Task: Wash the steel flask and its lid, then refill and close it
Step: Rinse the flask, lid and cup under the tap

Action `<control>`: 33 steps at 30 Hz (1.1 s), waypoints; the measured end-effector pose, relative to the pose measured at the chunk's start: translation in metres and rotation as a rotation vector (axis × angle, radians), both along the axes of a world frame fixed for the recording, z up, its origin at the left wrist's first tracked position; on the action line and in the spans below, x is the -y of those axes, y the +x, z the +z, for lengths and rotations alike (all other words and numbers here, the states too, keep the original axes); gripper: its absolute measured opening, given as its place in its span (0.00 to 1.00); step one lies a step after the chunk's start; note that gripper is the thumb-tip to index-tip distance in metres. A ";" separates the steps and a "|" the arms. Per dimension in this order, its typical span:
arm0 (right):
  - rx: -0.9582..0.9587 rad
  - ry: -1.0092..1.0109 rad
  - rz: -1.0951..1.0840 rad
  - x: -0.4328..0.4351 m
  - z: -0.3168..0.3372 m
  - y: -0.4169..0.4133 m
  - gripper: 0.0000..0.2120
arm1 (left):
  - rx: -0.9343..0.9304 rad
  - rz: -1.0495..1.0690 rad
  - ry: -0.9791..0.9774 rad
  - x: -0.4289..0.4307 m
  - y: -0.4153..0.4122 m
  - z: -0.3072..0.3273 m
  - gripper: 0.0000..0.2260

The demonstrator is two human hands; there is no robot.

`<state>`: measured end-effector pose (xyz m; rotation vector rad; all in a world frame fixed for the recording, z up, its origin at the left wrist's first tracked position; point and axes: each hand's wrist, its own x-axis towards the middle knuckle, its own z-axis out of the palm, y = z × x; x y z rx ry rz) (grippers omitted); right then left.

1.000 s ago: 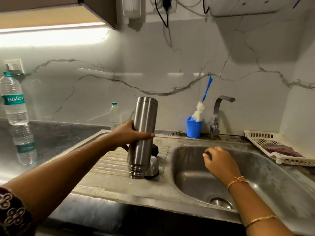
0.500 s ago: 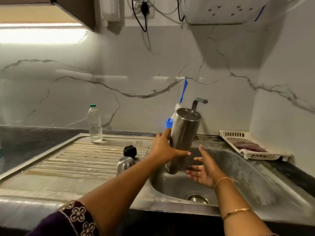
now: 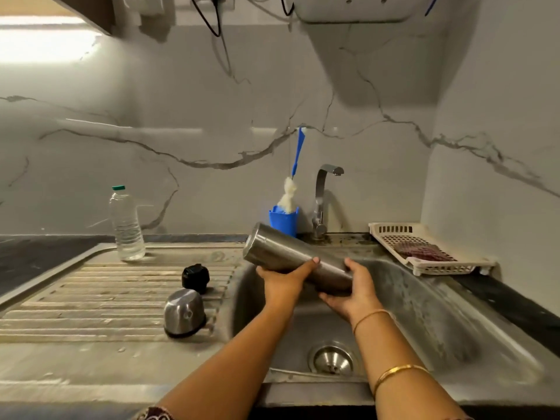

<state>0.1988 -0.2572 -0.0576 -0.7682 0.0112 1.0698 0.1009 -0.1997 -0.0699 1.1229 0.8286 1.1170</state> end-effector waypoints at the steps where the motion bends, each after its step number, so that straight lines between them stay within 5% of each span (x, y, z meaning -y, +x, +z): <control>1: 0.002 -0.022 -0.055 -0.001 -0.002 0.004 0.24 | 0.035 -0.020 -0.061 0.000 0.002 -0.002 0.54; 5: -0.001 -0.050 -0.156 -0.006 -0.006 0.010 0.29 | 0.168 -0.131 -0.278 0.002 0.005 0.000 0.49; 13: 0.098 -0.013 -0.280 -0.020 -0.006 0.016 0.36 | 0.122 -0.371 -0.568 -0.004 -0.003 0.004 0.27; 17: 0.213 -0.059 -0.416 -0.026 -0.001 0.025 0.31 | 0.074 -0.276 -0.560 -0.013 -0.003 0.006 0.26; 21: 0.272 -0.083 -0.469 -0.036 -0.002 0.033 0.33 | -0.001 -0.125 -0.551 -0.032 -0.010 0.000 0.40; 33: 0.490 -0.185 -0.452 -0.051 -0.007 0.021 0.30 | -0.154 -0.126 -0.552 -0.040 -0.015 -0.017 0.22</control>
